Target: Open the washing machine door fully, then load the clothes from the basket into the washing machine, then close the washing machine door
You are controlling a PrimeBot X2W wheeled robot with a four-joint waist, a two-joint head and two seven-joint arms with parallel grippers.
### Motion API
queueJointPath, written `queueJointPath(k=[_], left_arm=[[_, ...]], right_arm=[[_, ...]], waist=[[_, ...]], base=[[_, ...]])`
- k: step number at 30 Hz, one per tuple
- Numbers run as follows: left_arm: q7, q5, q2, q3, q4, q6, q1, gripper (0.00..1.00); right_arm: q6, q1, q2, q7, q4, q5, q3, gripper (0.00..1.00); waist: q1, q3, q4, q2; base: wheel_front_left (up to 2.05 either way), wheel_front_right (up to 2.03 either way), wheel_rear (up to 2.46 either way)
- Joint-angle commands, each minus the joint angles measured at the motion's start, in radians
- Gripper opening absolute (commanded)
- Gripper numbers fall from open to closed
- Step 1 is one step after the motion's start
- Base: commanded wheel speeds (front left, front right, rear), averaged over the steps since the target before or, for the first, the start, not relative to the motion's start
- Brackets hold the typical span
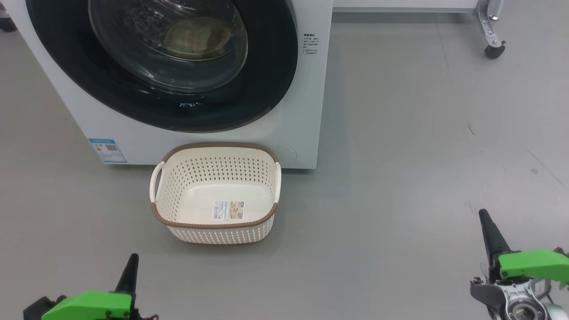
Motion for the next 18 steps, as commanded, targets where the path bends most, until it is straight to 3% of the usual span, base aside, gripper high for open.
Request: queueJointPath(k=[1,18], left_arm=[[0.012,-0.028,0.006,0.04,-0.037,0.0,-0.054,0.0],[0.063,-0.19,-0.005,0.09,-0.046,0.0,-0.059,0.0]], right_arm=[[-0.002,-0.054,-0.021,0.01,-0.04,0.034,0.012,0.0],[-0.003,-0.059,-0.024,0.06,-0.055,0.229,0.014,0.0]], waist=[[0.0,0.0,-0.001,0.0],[0.0,-0.005,-0.012,0.0]], base=[[0.0,0.0,0.0],[0.0,0.0,0.0]])
